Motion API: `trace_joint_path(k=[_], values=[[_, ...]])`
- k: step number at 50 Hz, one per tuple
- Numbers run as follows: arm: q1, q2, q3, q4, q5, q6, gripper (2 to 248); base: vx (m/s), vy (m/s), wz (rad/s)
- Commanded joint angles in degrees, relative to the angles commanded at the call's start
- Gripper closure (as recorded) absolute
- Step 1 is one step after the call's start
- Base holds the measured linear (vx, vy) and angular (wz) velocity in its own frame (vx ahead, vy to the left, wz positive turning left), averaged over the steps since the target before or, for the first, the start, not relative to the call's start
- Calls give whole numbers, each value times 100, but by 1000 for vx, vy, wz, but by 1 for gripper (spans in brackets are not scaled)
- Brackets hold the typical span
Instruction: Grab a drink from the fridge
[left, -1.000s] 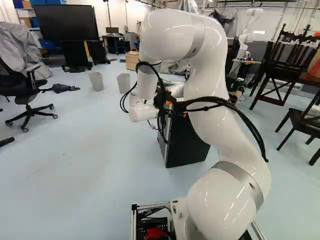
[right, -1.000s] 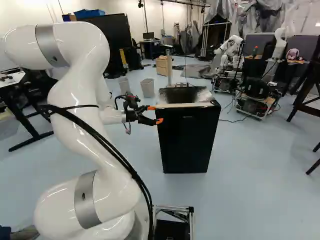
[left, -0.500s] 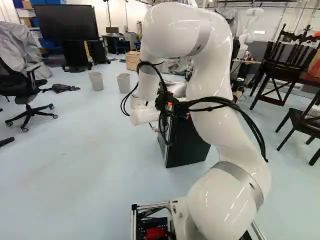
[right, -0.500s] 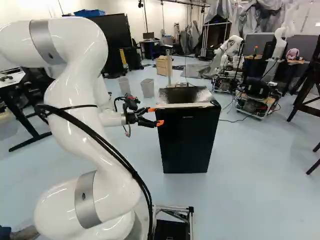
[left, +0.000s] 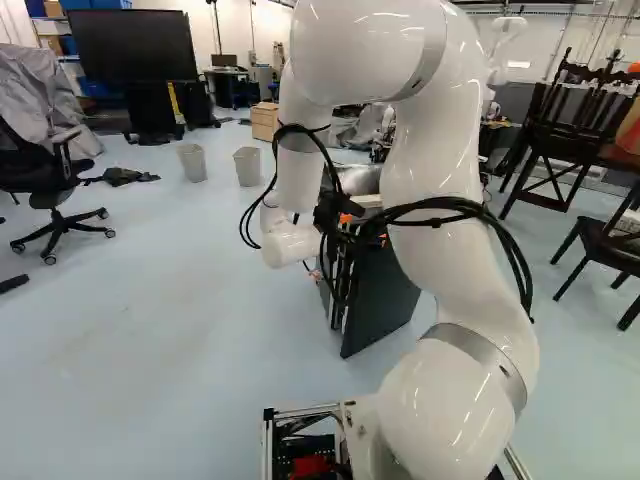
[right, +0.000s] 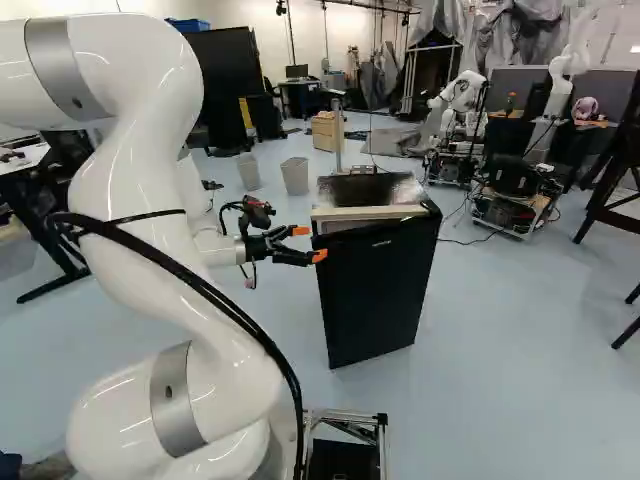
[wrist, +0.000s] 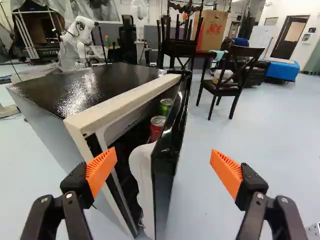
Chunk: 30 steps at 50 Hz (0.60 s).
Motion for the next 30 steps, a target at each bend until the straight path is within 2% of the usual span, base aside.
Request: trace_joint_path(k=[12,30], values=[[-46,97,190,130,22,0,3,0,0,0],[-290,201,402,390,170,0,3,0,0,0]])
